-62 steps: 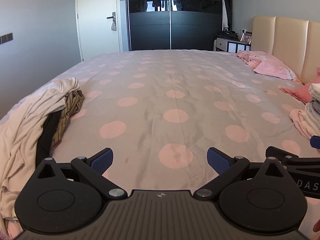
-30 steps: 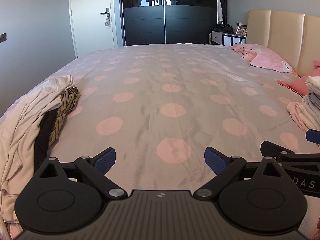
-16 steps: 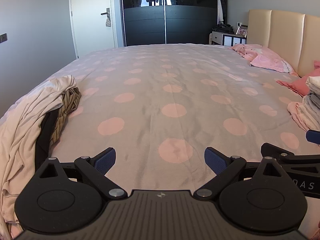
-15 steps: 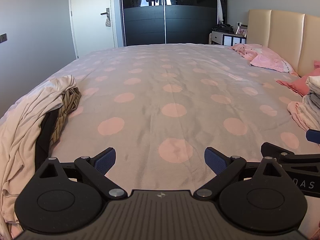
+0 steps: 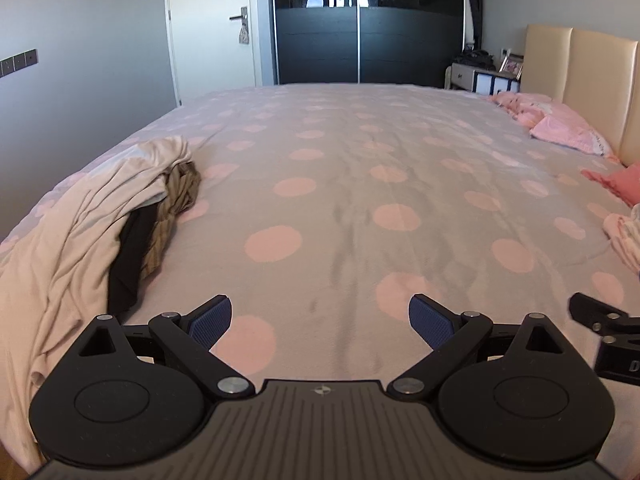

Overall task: Fold clothes
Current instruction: 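Reach the left tool to the cream clothes pile and close on fabric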

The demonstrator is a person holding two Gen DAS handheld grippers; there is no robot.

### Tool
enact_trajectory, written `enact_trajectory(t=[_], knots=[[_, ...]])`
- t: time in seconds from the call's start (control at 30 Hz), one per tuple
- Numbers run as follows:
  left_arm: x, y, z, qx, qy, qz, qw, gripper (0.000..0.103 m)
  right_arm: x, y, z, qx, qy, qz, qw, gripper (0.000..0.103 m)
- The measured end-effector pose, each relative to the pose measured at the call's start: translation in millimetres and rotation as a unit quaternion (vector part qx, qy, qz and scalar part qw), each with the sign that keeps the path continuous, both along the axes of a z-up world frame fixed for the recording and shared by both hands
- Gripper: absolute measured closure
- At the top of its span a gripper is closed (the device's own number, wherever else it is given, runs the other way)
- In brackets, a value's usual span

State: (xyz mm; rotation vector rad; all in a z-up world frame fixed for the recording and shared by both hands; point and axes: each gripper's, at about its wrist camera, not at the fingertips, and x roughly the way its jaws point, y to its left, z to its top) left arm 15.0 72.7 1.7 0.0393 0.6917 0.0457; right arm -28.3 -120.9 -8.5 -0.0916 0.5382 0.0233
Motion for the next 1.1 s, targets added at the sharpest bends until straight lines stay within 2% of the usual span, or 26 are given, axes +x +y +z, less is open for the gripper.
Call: enact_trajectory(t=[0.23, 0.4, 0.47, 0.53, 0.57, 0.6, 0.63, 0.7, 0.83, 0.97, 1.1], knots=[[13, 80, -6, -0.069, 0.019, 0.077, 0.9944, 0.019, 12, 13, -6, -0.002, 0.012, 0.017, 1.000, 0.001], [28, 132, -8, -0.068, 0.012, 0.055, 0.9961, 0.020, 28, 23, -13, -0.005, 0.028, 0.025, 0.999, 0.001], [35, 157, -6, -0.075, 0.022, 0.073, 0.9942, 0.020, 33, 28, -16, -0.006, 0.034, 0.029, 0.999, 0.001], [45, 182, -3, -0.061, 0.025, 0.105, 0.9923, 0.020, 38, 33, -20, -0.009, 0.040, 0.034, 0.999, 0.001], [51, 194, -3, -0.031, 0.022, 0.115, 0.9926, 0.032, 40, 35, -21, -0.011, 0.043, 0.037, 0.998, 0.001], [57, 202, -4, 0.000, 0.018, 0.117, 0.9930, 0.050, 42, 37, -23, -0.012, 0.045, 0.039, 0.998, 0.001], [64, 212, -6, 0.018, 0.017, 0.116, 0.9929, 0.056, 44, 39, -24, -0.013, 0.047, 0.042, 0.998, 0.001], [76, 236, -13, -0.005, 0.024, 0.122, 0.9922, 0.066, 49, 41, -28, -0.016, 0.053, 0.046, 0.997, 0.001], [92, 266, -28, -0.007, 0.021, 0.147, 0.9888, 0.069, 59, 42, -36, -0.025, 0.068, 0.050, 0.996, 0.001], [102, 276, -36, 0.023, 0.014, 0.163, 0.9863, 0.070, 70, 39, -43, -0.019, 0.085, 0.041, 0.995, 0.001], [104, 284, -33, 0.043, -0.007, 0.185, 0.9817, 0.080, 79, 41, -47, -0.011, 0.097, 0.042, 0.994, 0.001]])
